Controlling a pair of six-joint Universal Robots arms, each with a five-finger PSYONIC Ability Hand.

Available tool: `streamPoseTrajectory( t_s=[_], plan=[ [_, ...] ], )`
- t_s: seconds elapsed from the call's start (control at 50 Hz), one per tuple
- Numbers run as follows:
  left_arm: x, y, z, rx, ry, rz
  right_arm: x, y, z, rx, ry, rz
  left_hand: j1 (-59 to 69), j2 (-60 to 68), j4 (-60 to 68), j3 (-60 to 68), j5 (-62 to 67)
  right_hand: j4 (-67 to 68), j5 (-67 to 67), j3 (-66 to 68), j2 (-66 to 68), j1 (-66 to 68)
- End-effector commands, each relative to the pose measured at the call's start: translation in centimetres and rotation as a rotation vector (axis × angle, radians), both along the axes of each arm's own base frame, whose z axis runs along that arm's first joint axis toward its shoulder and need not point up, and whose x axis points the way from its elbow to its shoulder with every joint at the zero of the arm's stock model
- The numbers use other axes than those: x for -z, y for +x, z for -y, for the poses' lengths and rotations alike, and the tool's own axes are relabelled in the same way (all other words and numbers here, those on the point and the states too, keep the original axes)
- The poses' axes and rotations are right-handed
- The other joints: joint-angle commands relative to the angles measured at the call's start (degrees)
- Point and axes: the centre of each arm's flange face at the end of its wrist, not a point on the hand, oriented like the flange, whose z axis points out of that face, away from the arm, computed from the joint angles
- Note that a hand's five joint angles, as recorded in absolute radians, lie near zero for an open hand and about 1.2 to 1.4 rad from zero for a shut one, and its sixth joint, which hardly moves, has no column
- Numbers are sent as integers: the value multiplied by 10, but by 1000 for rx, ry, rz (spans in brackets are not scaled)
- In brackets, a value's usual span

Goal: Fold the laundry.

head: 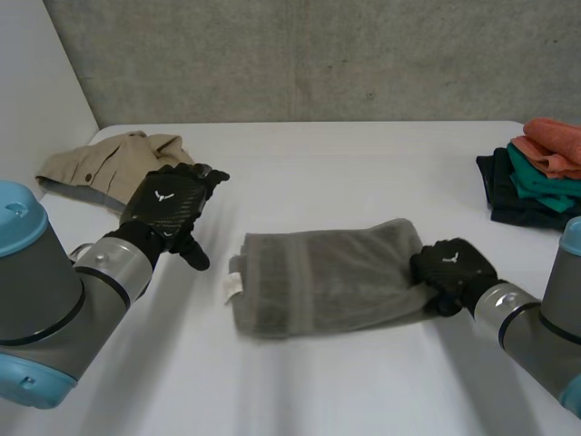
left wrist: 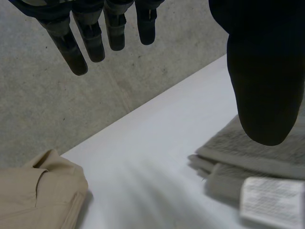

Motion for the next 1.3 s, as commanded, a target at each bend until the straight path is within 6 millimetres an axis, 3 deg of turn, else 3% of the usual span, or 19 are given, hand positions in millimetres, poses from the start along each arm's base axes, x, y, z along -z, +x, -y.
streamPoseTrajectory(
  t_s=[0.02, 0.06, 0.12, 0.18, 0.2, 0.26, 0.32, 0.34, 0.38, 0.48, 0.5, 0.6, 0.68, 0.76, 0.86, 1.0, 1.12, 1.2, 1.3],
  plan=[
    [-9, 2, -2, -10, -24, -11, -43, 21, 15, 87, -301, 62, -9, -19, -18, -23, -29, 190, 193, 188, 179, 233],
    [-16, 4, -2, -16, -42, -18, -66, 44, 0, 19, -399, 110, -9, -19, -18, -23, -29, 190, 193, 188, 179, 233],
    [-23, 9, -2, -31, -59, -28, -74, 80, -34, -138, -436, 169, -9, -19, -18, -23, -29, 190, 193, 188, 179, 233],
    [-25, 11, -3, -36, -59, -32, -61, 106, -59, -277, -405, 188, -9, -19, -18, -23, -29, 190, 193, 188, 179, 233],
    [-26, 11, -4, -36, -59, -37, -47, 122, -78, -374, -366, 189, -9, -19, -18, -23, -29, 190, 193, 188, 179, 233],
    [-24, 11, -6, -33, -38, -41, -20, 140, -104, -507, -284, 154, -9, -19, -18, -23, -29, 190, 193, 188, 179, 233],
    [-24, 9, -9, -25, -20, -43, -6, 147, -112, -546, -227, 108, -9, -19, -18, -23, -29, 147, 150, 145, 135, 190],
    [-23, 6, -12, -17, -7, -46, -5, 150, -110, -540, -200, 90, -9, -19, -18, -23, -29, -168, -165, -171, -180, -126],
    [-24, 4, -14, -12, 4, -48, -10, 149, -104, -497, -179, 90, -9, -19, -18, -23, -29, -508, -505, -510, -520, -465],
    [-29, -7, -18, 4, 17, -53, -40, 134, -68, -230, -121, 254, -9, -19, -18, -23, -29, -510, -507, -512, -521, -467],
    [-32, -13, -20, 10, 17, -52, -57, 127, -60, -174, -103, 337, -9, -19, -18, -23, -29, -510, -507, -512, -521, -467],
    [-41, -35, -31, 44, 12, -49, -89, 97, -38, -37, -15, 524, -9, -19, -18, -23, -29, -510, -507, -512, -521, -467],
    [-37, -59, -43, 83, 38, -28, -80, 81, -23, 33, 104, 549, -9, -19, -18, -23, -29, -510, -507, -512, -521, -467],
    [-16, -88, -57, 122, 85, 19, -63, 77, -12, 66, 199, 503, -9, -19, -18, -23, -29, -510, -507, -512, -521, -467],
    [12, -106, -57, 91, 121, 61, -37, 72, 6, 133, 331, 431, -9, -19, -18, -23, -29, -510, -507, -512, -521, -467],
    [53, -92, -40, -60, 215, 188, -9, 81, 6, 86, 403, 339, -9, -19, -18, -23, -29, -510, -507, -512, -521, -467],
    [71, -75, -37, -95, 303, 253, -2, 85, 1, 31, 348, 243, -9, -19, -18, -23, -29, -510, -507, -512, -521, -467],
    [69, -69, -38, -85, 319, 246, -14, 89, -1, 4, 265, 202, -9, -19, -18, -23, -29, -510, -507, -512, -521, -467],
    [32, -65, -33, -79, 247, 165, -36, 94, -12, -36, 96, 147, -9, -19, -18, -23, -29, -510, -507, -512, -521, -467]
  ],
)
